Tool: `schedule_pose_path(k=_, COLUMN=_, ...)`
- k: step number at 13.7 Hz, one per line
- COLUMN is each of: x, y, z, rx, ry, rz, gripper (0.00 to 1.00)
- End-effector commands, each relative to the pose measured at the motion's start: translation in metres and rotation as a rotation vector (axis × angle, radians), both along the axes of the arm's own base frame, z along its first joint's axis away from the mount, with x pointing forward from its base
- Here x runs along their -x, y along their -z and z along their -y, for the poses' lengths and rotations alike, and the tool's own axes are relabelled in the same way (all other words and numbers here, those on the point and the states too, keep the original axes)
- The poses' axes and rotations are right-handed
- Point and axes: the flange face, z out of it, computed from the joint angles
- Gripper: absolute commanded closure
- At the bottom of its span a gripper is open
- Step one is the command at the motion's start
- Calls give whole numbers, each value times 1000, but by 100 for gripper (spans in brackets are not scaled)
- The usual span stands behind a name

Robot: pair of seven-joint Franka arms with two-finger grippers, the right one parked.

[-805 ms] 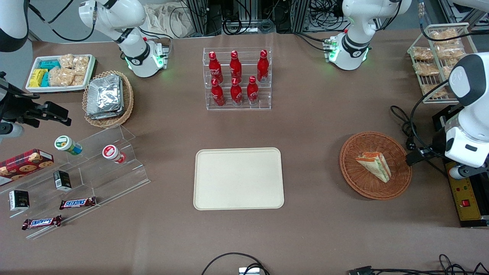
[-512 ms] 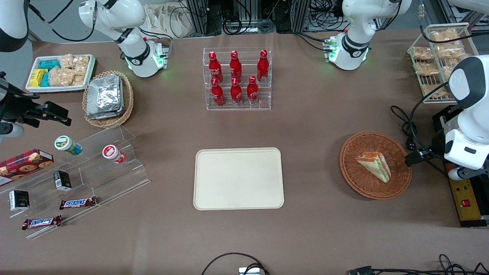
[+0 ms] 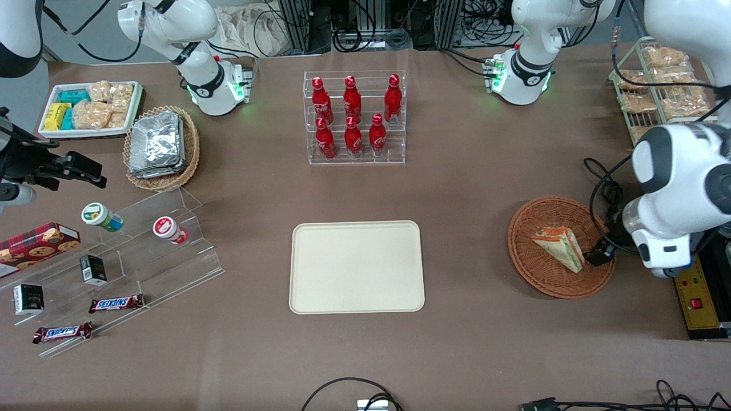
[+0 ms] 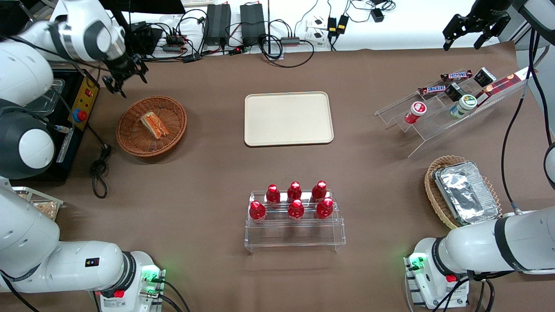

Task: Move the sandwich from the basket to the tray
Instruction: 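Lower the left gripper over the sandwich in the wicker basket, then close the left gripper on the wrapped sandwich and lift it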

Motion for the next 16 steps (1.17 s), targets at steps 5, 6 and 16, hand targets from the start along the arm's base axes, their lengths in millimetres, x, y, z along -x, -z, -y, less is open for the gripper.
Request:
schedule_pose_path(k=5, x=28, y=86, z=7, rx=-2, ry=-151, rz=-10, gripper=0)
schedule_pose_path(k=6, x=28, y=92, z=14, rx=-2, ry=-145, rz=-15, gripper=0)
schedule_pose_path(k=16, x=13, y=93, z=11, rx=-10, ry=-113, rz=-10, gripper=100)
